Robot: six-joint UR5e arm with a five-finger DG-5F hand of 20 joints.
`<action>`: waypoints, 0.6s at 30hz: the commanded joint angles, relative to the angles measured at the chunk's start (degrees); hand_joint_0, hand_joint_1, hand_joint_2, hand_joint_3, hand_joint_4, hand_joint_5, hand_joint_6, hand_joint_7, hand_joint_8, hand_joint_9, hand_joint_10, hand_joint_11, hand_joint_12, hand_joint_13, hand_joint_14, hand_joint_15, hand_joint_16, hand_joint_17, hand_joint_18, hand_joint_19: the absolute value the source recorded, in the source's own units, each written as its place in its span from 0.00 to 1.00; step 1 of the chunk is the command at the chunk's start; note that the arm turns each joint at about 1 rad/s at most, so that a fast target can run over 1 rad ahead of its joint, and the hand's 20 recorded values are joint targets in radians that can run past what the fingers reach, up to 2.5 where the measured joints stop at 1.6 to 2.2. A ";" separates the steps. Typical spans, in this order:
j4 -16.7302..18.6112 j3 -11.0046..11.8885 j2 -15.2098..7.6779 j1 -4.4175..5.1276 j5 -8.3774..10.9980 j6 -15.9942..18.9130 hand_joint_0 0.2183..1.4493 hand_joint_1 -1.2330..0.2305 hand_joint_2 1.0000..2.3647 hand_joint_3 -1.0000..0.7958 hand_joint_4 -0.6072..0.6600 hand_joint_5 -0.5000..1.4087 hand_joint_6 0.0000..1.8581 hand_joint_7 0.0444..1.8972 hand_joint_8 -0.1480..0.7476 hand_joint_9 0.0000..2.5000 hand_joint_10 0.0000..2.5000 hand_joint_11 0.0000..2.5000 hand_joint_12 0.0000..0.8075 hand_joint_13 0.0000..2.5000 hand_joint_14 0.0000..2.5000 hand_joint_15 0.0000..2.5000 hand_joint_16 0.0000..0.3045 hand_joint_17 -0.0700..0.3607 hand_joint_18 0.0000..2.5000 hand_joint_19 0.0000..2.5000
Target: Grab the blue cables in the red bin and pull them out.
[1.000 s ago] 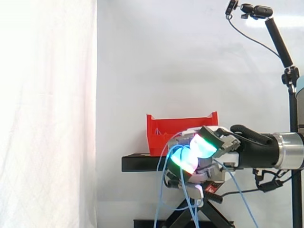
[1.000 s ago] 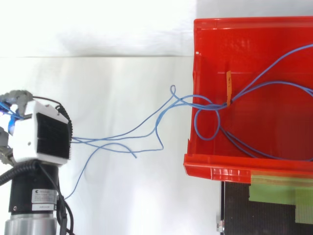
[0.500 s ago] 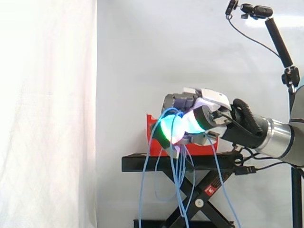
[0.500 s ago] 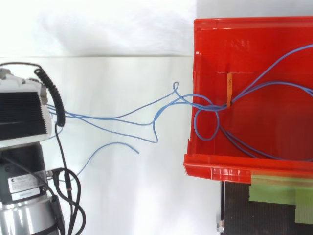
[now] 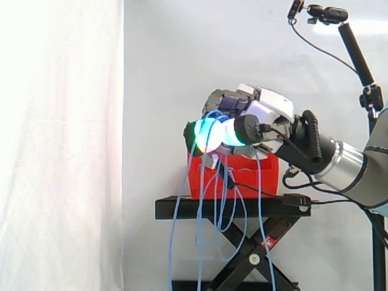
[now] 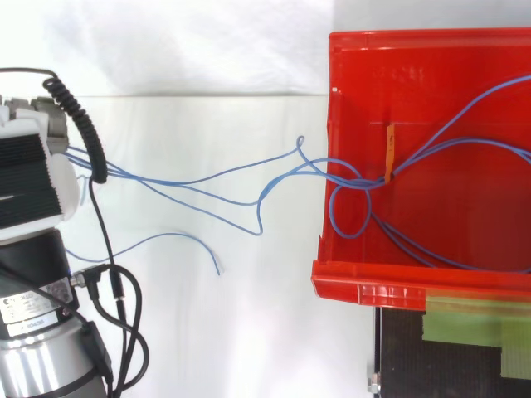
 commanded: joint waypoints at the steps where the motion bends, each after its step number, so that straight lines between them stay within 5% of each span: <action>1: 1.60 0.00 -0.02 -0.04 0.00 -1.47 0.60 0.19 0.01 0.14 0.48 0.48 0.77 0.18 0.44 0.25 1.00 0.45 0.41 0.36 0.70 0.47 0.15 0.40 0.37 0.50; 18: 6.70 0.00 -0.02 -0.04 -4.75 -13.95 0.60 0.19 0.01 0.14 0.48 0.49 0.77 0.18 0.44 0.25 1.00 0.46 0.42 0.36 0.70 0.47 0.15 0.40 0.37 0.50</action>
